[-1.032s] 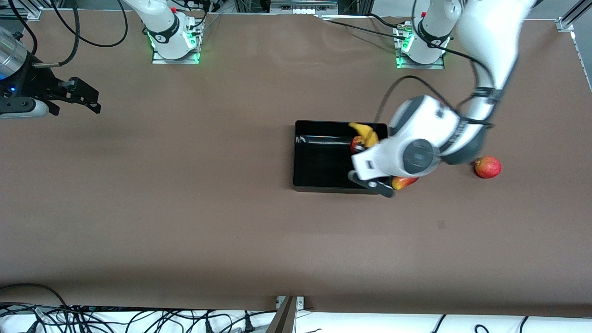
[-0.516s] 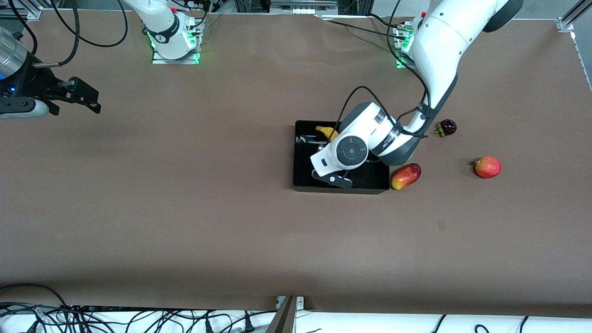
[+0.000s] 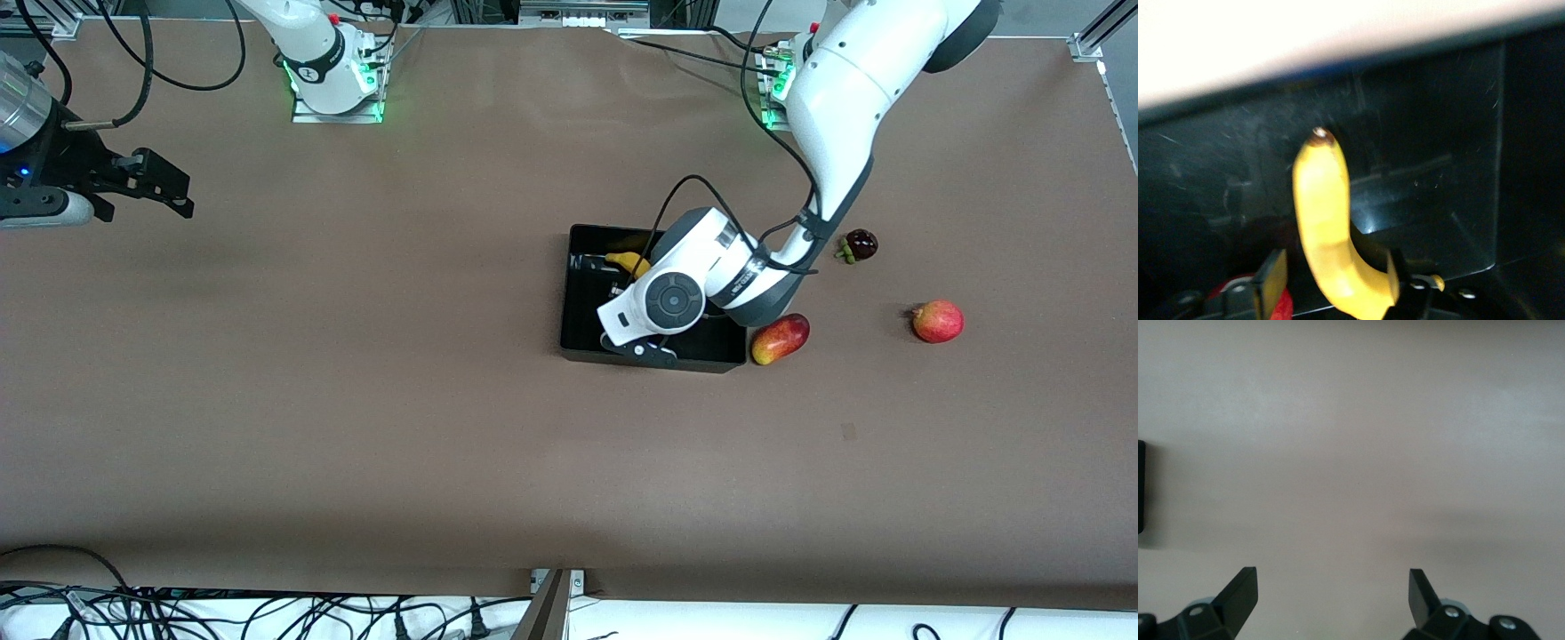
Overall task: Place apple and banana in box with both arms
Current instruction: 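Lower the banana into the black box beside the apple and release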
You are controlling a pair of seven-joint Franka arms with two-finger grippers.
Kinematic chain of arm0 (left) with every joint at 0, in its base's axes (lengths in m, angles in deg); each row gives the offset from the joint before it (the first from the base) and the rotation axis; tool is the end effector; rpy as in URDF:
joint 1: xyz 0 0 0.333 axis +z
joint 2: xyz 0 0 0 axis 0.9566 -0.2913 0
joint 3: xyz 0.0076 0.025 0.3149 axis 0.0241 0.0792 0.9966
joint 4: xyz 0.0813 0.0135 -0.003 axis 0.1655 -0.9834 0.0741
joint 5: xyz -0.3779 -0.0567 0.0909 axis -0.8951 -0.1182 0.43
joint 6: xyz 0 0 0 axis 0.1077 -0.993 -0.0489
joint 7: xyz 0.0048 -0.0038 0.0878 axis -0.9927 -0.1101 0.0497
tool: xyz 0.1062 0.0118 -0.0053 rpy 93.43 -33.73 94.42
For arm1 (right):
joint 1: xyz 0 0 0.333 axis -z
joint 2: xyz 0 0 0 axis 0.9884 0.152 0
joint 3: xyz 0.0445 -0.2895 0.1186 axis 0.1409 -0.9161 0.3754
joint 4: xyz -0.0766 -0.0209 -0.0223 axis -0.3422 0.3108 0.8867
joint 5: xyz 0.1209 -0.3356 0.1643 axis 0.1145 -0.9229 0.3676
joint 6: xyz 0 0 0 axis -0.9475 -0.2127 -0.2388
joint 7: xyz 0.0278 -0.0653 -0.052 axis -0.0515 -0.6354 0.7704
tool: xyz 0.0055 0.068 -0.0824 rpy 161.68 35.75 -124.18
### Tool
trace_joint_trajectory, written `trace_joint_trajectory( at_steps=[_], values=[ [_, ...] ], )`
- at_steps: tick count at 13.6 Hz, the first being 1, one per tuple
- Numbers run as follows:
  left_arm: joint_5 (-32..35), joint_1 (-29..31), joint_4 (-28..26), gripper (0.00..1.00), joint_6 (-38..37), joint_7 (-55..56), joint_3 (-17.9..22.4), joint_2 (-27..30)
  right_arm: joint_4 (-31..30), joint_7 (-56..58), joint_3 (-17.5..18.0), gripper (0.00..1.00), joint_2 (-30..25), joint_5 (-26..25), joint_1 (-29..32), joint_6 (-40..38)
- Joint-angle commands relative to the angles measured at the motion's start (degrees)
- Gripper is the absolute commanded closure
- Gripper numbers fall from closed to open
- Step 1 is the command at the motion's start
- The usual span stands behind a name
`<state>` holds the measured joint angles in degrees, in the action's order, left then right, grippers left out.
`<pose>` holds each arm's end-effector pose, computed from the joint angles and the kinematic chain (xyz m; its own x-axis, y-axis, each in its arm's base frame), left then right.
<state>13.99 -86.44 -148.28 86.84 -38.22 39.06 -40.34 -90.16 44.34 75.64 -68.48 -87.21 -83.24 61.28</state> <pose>0.5851 -0.3786 0.2405 0.9180 -0.2701 -0.2905 -0.2480 -0.9624 0.1112 0.5520 0.0442 0.6173 0.9983 0.0575 0.0049 0.0575 -0.9983 -0.0021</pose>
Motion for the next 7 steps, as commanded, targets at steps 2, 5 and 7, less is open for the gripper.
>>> trace_joint_trajectory(
  at_steps=[2, 5, 7],
  values=[
    [0.86, 7.11, -0.04, 0.0, -8.39, -0.33, 0.36, 11.74, 1.34, 0.54, 0.43, 0.0, 0.44, -0.92, 0.31, -0.92],
    [0.86, 15.2, 0.22, 0.0, -18.85, -0.6, 0.36, 20.27, 1.34, 0.54, 0.43, 0.0, 0.44, -0.92, 0.31, -0.92],
    [0.77, 17.59, 2.49, 0.0, -22.81, -0.51, 0.79, 24.59, 1.34, 0.54, 0.43, 0.0, 0.44, -0.92, 0.31, -0.92]
  ],
)
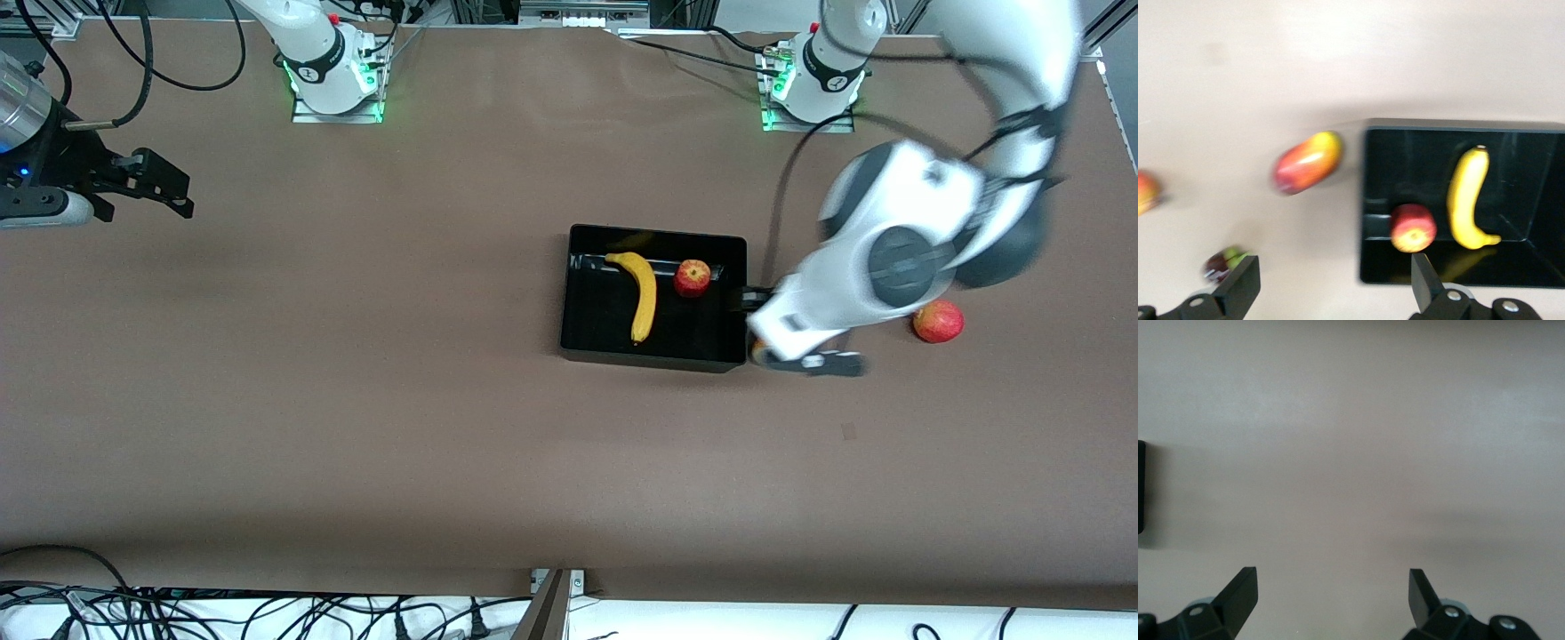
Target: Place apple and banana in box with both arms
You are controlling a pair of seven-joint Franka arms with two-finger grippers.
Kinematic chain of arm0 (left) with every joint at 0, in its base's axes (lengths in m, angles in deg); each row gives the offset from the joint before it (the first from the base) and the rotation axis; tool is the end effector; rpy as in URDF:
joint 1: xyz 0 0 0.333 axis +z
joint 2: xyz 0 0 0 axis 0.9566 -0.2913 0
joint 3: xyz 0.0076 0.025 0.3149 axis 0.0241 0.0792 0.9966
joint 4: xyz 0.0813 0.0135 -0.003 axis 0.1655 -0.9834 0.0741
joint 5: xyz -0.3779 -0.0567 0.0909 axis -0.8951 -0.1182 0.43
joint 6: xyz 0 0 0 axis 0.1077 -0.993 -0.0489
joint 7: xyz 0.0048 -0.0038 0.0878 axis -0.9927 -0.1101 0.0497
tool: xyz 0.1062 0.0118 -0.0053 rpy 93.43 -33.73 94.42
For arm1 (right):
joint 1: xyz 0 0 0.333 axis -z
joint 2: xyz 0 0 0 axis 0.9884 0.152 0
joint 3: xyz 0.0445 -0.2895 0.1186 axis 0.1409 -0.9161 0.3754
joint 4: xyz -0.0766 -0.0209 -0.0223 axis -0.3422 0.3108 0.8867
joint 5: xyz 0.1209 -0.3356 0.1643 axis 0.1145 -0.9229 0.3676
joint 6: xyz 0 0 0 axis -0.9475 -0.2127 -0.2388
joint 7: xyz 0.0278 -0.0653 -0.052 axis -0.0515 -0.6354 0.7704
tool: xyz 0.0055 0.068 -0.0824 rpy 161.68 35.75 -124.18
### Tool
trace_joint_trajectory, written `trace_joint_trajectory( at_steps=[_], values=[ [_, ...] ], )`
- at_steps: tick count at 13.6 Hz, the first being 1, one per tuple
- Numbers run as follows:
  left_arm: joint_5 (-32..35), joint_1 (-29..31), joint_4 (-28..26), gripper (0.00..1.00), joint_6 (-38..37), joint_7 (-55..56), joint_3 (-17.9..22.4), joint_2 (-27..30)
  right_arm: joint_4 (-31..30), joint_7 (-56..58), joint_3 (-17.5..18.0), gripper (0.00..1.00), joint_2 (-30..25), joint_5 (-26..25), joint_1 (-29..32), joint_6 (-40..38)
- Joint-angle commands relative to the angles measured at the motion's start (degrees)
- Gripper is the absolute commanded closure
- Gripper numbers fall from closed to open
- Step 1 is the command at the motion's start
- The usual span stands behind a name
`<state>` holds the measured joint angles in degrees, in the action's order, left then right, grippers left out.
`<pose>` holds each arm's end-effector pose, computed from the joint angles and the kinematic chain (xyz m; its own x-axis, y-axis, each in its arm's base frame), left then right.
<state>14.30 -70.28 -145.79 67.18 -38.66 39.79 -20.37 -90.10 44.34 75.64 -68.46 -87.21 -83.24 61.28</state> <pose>0.6315 -0.1805 0.4618 0.9748 -0.0048 -0.2231 -0.0089 -0.9998 -0.0173 0.5521 0.0442 0.6176 0.9983 0.0575 0.0056 0.0575 -0.9983 -0.0021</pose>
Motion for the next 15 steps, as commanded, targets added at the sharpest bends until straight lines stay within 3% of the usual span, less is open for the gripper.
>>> trace_joint_trajectory(
  at_steps=[1, 5, 7, 10, 15],
  values=[
    [0.19, 1.7, 1.42, 0.0, -5.17, -0.25, 1.9, 6.38, 1.29, 0.45, 0.43, 0.0, 0.42, -0.92, 0.32, -0.92],
    [-2.44, -5.31, -3.83, 0.0, -4.4, -4.88, 17.78, 17.19, 1.29, 0.45, 0.34, 0.0, 0.42, -0.92, 0.32, -0.92],
    [-2.53, -5.42, -6.28, 0.0, -1.69, -8.68, 20.1, 20.62, 1.29, 0.45, 0.43, 0.0, 0.42, -0.92, 0.32, -0.92],
    [-5.86, -5.33, -16.65, 0.0, 3.25, -11.83, 24.75, 28.18, 1.29, 0.45, 0.43, 0.0, 0.42, -0.92, 0.32, -0.92],
    [-5.44, -5.94, -17.11, 0.0, 1.59, -15.1, 24.68, 29.43, 1.29, 0.36, 0.43, 0.0, 0.42, -0.92, 0.32, -0.92]
  ],
)
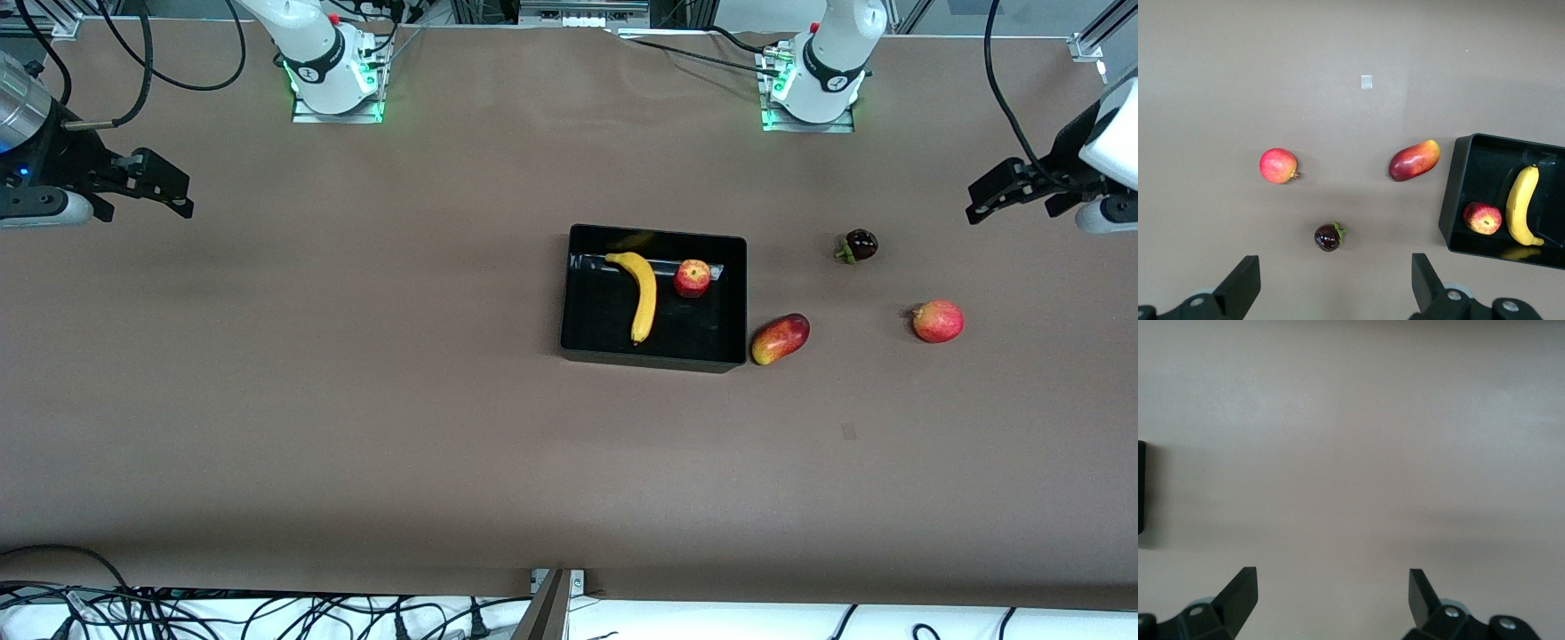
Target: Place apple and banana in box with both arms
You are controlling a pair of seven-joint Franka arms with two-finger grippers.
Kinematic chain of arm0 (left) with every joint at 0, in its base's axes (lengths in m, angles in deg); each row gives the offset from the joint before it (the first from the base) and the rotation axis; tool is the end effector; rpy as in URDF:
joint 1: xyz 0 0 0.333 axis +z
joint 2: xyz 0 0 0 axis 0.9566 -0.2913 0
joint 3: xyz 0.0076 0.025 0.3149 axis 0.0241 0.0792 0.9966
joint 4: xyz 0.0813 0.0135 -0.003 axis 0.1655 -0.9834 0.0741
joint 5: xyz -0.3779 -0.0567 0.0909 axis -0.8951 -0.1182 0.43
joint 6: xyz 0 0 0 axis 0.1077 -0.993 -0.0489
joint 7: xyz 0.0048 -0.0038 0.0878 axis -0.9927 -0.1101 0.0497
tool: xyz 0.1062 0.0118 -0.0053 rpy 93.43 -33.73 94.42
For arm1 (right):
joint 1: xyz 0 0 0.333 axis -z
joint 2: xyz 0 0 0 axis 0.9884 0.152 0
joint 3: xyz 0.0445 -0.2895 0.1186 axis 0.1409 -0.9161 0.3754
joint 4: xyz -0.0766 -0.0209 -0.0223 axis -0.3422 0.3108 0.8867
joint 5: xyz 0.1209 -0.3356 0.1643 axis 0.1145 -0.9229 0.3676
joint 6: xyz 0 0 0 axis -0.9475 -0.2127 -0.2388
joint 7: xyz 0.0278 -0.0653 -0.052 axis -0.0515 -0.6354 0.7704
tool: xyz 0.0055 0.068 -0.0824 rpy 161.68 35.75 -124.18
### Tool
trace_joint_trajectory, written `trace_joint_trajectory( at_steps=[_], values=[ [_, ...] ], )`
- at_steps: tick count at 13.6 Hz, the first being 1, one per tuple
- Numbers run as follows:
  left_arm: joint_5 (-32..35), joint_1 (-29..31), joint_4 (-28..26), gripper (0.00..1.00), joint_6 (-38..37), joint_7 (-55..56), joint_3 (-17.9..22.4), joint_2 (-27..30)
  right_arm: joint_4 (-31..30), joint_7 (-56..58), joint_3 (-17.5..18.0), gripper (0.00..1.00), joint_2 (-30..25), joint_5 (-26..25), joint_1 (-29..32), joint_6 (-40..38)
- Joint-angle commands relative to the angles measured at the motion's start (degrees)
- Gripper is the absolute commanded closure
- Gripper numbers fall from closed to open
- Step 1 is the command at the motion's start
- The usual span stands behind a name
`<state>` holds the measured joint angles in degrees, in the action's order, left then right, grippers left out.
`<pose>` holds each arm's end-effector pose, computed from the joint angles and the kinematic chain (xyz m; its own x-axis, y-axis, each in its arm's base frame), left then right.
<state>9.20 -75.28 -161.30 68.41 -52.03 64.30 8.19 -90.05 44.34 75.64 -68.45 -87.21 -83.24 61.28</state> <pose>0.5366 -0.0112 0.6200 0.9955 0.0952 -0.0012 0.0952 -0.9952 -0.0238 0.5522 0.0442 0.6179 0.9983 0.0575 0.0063 0.0575 -0.9983 -0.0021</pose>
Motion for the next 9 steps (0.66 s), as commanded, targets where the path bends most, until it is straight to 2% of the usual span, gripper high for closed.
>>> trace_joint_trajectory(
  at_steps=[1, 3, 9],
  values=[
    [-0.24, -0.94, -0.21, 0.0, -1.66, -1.64, -0.79, -0.18, 1.24, 0.36, 0.43, 0.0, 0.41, -0.92, 0.31, -0.92],
    [-0.24, -0.94, 2.17, 0.0, -3.43, -1.2, -2.29, -1.85, 1.24, 0.36, 0.43, 0.0, 0.41, -0.92, 0.31, -0.92],
    [-0.24, -0.77, 2.53, 0.0, -3.43, -1.55, -2.2, -2.56, 1.24, 0.36, 0.43, 0.0, 0.41, -0.92, 0.31, -0.92]
  ],
)
